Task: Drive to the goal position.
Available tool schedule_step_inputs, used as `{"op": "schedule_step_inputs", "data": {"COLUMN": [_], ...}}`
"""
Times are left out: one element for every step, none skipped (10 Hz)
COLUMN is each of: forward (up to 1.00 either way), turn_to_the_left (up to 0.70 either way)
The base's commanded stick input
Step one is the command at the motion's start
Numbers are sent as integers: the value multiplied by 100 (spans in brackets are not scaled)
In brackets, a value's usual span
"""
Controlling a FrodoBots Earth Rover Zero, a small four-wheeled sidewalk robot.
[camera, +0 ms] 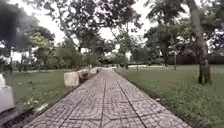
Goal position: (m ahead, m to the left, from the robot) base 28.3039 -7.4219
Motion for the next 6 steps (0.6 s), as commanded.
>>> {"op": "schedule_step_inputs", "data": {"forward": [100,100,100,100,100,100], "turn_to_the_left": [0,0,0,0,0,0]}}
